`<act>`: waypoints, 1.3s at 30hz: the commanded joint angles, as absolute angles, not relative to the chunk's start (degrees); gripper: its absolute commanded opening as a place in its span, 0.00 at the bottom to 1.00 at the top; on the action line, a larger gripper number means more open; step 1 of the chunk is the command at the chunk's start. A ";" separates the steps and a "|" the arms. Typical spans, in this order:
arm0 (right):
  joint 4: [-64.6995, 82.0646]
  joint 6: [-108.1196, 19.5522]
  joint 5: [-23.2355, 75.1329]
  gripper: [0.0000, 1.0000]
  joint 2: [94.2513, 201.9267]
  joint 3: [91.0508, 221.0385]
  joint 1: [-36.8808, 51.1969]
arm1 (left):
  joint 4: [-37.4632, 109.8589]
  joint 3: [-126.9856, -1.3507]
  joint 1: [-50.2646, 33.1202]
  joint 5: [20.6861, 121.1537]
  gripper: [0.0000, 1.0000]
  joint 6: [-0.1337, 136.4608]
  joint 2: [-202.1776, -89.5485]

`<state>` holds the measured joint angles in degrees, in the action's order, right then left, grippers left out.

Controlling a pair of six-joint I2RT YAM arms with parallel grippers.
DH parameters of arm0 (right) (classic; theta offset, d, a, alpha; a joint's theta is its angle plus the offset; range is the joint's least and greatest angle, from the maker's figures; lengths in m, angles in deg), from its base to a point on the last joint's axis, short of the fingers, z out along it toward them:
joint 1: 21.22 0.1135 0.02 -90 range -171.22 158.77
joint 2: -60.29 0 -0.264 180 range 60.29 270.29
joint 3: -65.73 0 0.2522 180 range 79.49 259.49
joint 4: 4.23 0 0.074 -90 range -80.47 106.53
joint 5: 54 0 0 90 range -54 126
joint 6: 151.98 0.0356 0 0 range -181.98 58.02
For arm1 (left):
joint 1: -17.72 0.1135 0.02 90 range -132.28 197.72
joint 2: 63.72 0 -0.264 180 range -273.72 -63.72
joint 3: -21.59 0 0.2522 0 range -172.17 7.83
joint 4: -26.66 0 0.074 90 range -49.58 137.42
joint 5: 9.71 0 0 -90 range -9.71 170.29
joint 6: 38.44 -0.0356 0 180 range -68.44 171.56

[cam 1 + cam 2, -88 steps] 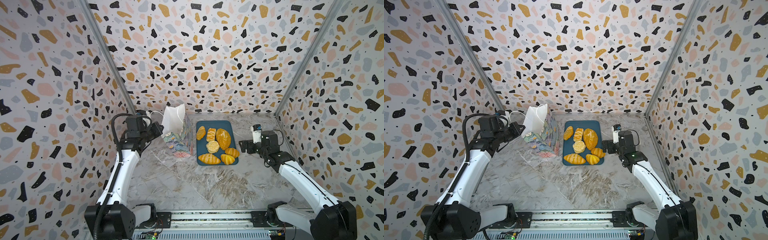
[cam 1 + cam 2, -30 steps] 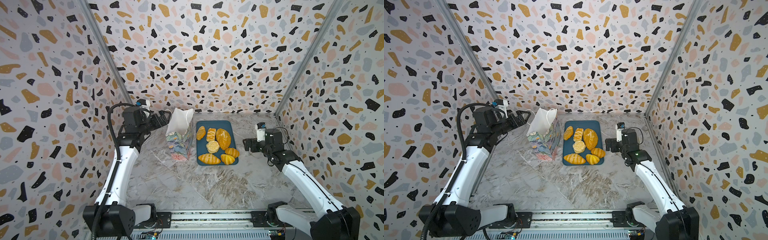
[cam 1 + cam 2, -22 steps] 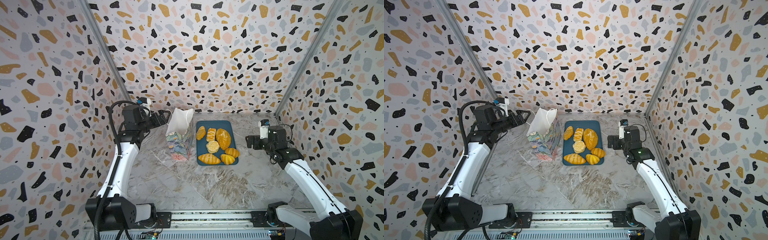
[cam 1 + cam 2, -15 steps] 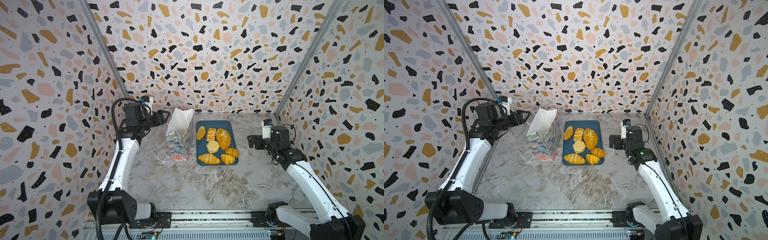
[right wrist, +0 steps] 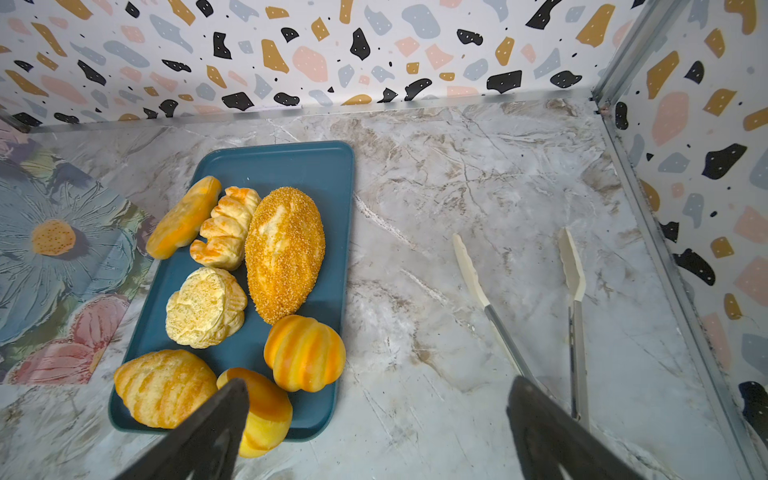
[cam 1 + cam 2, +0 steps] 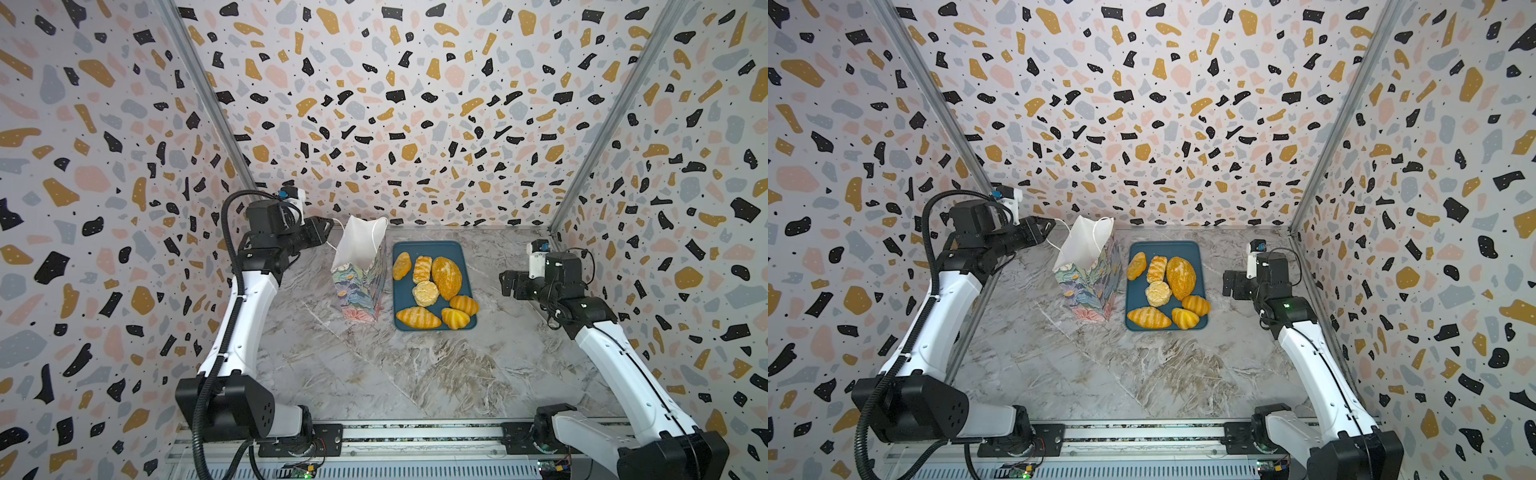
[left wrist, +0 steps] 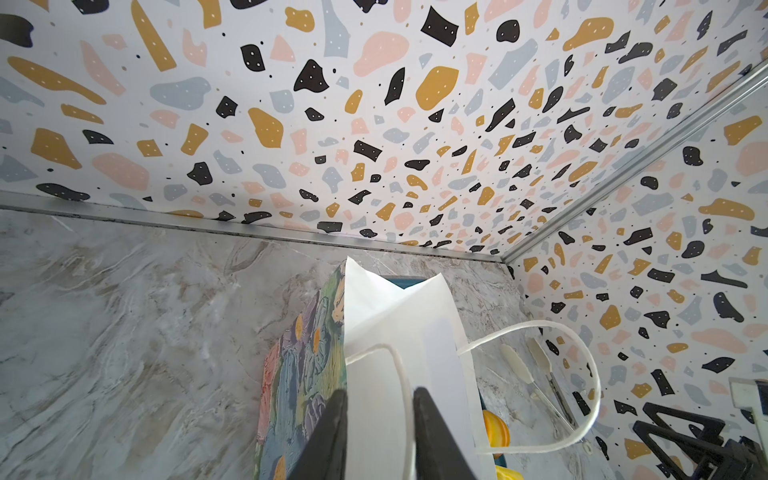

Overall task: Place the fake bread into the paper bag
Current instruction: 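Set the paper bag down beside the tray with the left gripper, then move the right gripper down over the silver tongs while the left gripper holds the bag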

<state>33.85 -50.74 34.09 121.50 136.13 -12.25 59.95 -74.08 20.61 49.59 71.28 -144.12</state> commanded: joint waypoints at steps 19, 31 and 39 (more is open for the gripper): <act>34.93 -52.43 39.45 0.99 122.61 139.90 -12.87 | 52.02 -68.29 20.71 50.06 0.00 70.61 -144.81; 36.60 -57.55 44.31 0.99 126.94 142.93 -12.97 | 49.69 -64.91 23.58 50.77 0.00 72.41 -142.53; 38.84 -60.85 45.06 0.99 129.16 143.90 -13.39 | 49.28 -64.78 25.80 48.74 0.00 73.89 -142.48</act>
